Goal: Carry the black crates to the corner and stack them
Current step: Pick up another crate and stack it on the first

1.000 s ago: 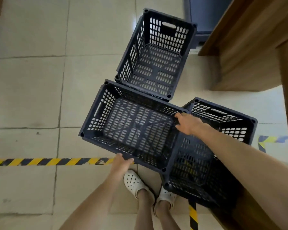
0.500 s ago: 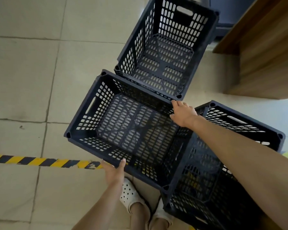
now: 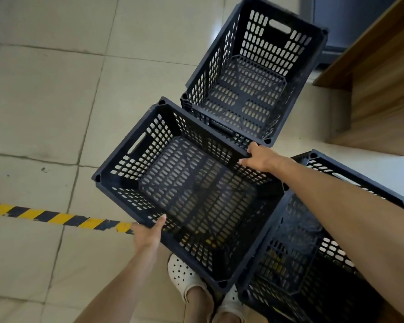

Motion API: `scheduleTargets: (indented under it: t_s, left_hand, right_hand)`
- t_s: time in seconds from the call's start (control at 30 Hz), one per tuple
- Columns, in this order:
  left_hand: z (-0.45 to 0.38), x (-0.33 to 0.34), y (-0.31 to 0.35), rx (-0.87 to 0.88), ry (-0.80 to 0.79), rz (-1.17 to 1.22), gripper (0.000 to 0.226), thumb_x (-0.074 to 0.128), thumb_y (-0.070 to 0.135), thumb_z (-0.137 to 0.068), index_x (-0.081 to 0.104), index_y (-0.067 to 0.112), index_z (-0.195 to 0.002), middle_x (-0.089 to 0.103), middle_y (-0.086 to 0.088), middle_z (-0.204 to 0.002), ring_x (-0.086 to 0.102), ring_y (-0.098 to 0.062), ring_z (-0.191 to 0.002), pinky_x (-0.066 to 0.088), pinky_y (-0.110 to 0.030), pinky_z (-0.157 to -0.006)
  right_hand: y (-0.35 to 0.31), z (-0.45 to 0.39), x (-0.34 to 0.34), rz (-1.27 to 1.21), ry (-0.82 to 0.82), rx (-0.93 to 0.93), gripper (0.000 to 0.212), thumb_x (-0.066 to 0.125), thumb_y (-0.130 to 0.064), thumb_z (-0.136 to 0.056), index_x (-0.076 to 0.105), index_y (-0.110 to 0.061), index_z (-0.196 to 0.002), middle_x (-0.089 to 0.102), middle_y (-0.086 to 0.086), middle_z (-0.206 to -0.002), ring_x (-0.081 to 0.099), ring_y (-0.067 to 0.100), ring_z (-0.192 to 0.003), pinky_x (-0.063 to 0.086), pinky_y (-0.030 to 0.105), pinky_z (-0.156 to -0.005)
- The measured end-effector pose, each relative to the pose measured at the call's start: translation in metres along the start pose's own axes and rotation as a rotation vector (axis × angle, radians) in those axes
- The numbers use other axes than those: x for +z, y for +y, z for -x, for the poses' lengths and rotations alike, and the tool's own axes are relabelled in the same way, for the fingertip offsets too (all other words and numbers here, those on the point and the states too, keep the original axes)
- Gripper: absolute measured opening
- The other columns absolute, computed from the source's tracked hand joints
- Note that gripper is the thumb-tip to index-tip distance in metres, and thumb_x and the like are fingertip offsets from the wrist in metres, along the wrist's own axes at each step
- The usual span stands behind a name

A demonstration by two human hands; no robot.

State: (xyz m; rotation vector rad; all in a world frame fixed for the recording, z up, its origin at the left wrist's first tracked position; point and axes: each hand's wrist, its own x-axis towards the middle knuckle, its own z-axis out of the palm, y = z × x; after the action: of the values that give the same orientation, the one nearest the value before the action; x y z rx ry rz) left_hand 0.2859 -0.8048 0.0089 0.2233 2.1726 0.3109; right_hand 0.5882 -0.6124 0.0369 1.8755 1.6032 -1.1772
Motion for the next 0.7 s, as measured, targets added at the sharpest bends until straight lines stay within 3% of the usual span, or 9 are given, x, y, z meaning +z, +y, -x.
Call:
scheduleTargets:
  t_s: [0.1,0.23,0.37,0.43,0.53,0.6,0.7]
  left_hand:
    - [0.008,-0.038,0.017,0.071,0.042,-0.064,0.072,0.073,0.045,-0.081,0.041,0.001,-0.128,0.06,-0.017,-0.126,0.057,-0.037,-0.115,0.045,-0.043,-0.093]
    - [0.022,-0.087,0.053,0.129,0.056,-0.176,0.072,0.071,0.052,-0.08,0.036,0.002,-0.12,0.059,-0.018,-0.117,0.059,-0.039,-0.107,0.049,-0.045,-0.082]
    - [0.052,-0.134,0.066,0.147,-0.002,-0.265,0.069,0.076,0.054,-0.074,0.036,0.009,-0.11,0.061,-0.013,-0.11,0.062,-0.034,-0.09,0.053,-0.043,-0.074]
    - [0.076,-0.158,0.069,0.207,-0.009,-0.283,0.063,0.074,0.05,-0.078,0.038,0.008,-0.109,0.06,-0.011,-0.106,0.058,-0.029,-0.088,0.051,-0.042,-0.072]
    - [0.118,-0.195,0.09,0.27,0.009,-0.32,0.062,0.069,0.052,-0.082,0.04,0.008,-0.114,0.057,-0.002,-0.085,0.055,-0.018,-0.07,0.049,-0.037,-0.064]
    - [0.146,-0.224,0.108,0.293,0.011,-0.335,0.063,0.065,0.058,-0.082,0.04,0.011,-0.115,0.055,0.001,-0.084,0.053,-0.013,-0.066,0.049,-0.035,-0.063]
    - [0.184,-0.265,0.133,0.324,0.041,-0.352,0.069,0.06,0.068,-0.079,0.042,0.012,-0.115,0.057,-0.001,-0.089,0.058,-0.019,-0.076,0.05,-0.038,-0.07]
  right_hand:
    - [-0.024,0.016,-0.007,0.087,0.018,-0.007,0.074,0.043,-0.055,-0.095,0.027,-0.004,-0.147,0.052,0.017,-0.136,0.055,0.034,-0.116,0.047,0.042,-0.094]
    - [-0.053,0.051,-0.025,0.202,-0.023,0.007,0.081,0.036,-0.059,-0.097,0.017,-0.003,-0.152,0.042,0.017,-0.148,0.05,0.034,-0.125,0.044,0.042,-0.098]
    - [-0.062,0.101,-0.041,0.293,-0.09,0.015,0.066,0.039,-0.05,-0.099,0.037,-0.001,-0.144,0.045,0.014,-0.146,0.051,0.031,-0.126,0.043,0.039,-0.099]
    - [-0.064,0.127,-0.048,0.303,-0.092,0.008,0.059,0.039,-0.048,-0.1,0.044,-0.003,-0.138,0.052,0.015,-0.138,0.054,0.031,-0.121,0.044,0.037,-0.094]
    - [-0.076,0.177,-0.074,0.312,-0.113,0.01,0.049,0.037,-0.048,-0.101,0.055,-0.005,-0.117,0.059,0.014,-0.128,0.059,0.03,-0.113,0.043,0.033,-0.083]
    - [-0.091,0.212,-0.098,0.317,-0.114,0.005,0.054,0.036,-0.049,-0.101,0.06,-0.002,-0.118,0.062,0.014,-0.125,0.061,0.029,-0.111,0.047,0.033,-0.087]
    - [-0.114,0.261,-0.133,0.317,-0.115,0.008,0.065,0.035,-0.052,-0.1,0.06,0.004,-0.122,0.063,0.015,-0.126,0.063,0.029,-0.11,0.047,0.032,-0.095]
